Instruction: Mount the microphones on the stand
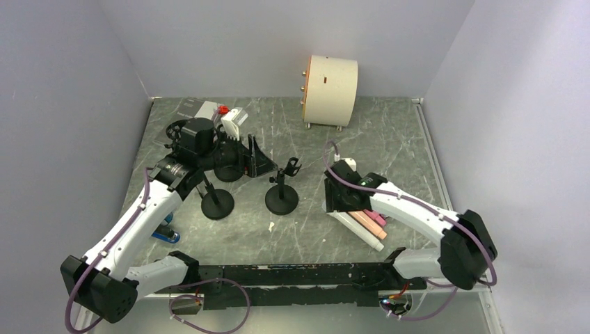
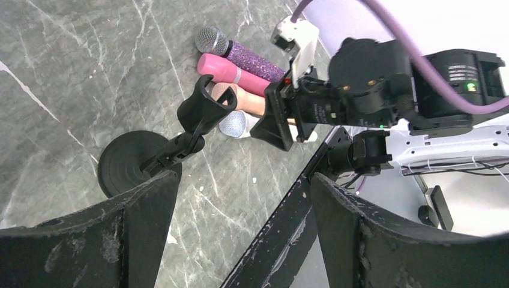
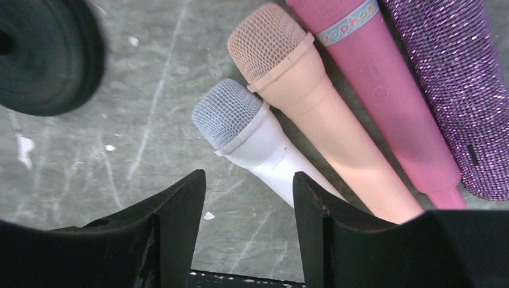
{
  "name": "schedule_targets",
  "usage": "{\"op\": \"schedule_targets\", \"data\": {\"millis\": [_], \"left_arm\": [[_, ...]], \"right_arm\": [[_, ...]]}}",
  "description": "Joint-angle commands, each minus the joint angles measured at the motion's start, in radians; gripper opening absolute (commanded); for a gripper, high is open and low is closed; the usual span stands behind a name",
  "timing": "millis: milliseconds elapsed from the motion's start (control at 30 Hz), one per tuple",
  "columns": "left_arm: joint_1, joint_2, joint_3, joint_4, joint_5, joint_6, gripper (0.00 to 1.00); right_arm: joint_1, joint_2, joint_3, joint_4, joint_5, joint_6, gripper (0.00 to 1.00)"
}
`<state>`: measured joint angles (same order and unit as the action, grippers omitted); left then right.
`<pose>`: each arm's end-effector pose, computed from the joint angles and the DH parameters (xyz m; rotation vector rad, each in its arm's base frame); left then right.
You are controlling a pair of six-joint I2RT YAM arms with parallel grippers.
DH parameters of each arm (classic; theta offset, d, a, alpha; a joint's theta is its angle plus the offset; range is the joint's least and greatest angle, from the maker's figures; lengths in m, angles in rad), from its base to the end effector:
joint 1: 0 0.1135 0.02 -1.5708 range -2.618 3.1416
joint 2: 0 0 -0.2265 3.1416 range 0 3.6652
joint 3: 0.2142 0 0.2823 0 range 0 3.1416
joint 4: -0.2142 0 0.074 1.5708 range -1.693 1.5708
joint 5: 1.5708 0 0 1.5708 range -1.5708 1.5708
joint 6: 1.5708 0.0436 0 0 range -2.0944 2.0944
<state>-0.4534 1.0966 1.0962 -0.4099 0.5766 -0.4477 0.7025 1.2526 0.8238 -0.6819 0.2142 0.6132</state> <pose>0.2537 -0.1501 0.3308 0.4059 2.0564 -1.1366 0.2172 0.1717 0.1640 -0.0515 2.6456 0.1537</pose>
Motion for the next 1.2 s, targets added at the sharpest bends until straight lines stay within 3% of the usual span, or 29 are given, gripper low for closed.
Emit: {"op": "schedule_targets", "data": {"millis": [0,333,667,733,933,1167], "left_arm": [[-0.003,-0.029,0.024,-0.008,-0.021,0.017,0.86],[-0.004,-0.048,0.045,-0.035,-0.043,0.003,0.86],[-0.004,-0.053,0.063,-0.074,-0.068,0.023,0.86],[-0.004,-0.059,0.066,-0.082,-0.074,0.027,0.86],[-0.004,-0.079,0.071,-0.096,-0.095,0.031,0.87],[-0.003,-0.111,0.093,-0.135,-0.101,0.049,0.94]], "right_arm": [[0.034,0.08,0.002,0.009,0.017,-0.011,0.6],[0.043,0.166,-0.043,0.118,-0.013,-0.057,0.58],[0.063,0.222,-0.059,0.166,-0.076,-0.113,0.63],[0.07,0.225,-0.055,0.164,-0.077,-0.114,0.58],[0.109,0.193,-0.034,0.165,-0.037,-0.125,0.29],[0.118,0.059,-0.009,0.243,-0.099,-0.118,0.18]]}}
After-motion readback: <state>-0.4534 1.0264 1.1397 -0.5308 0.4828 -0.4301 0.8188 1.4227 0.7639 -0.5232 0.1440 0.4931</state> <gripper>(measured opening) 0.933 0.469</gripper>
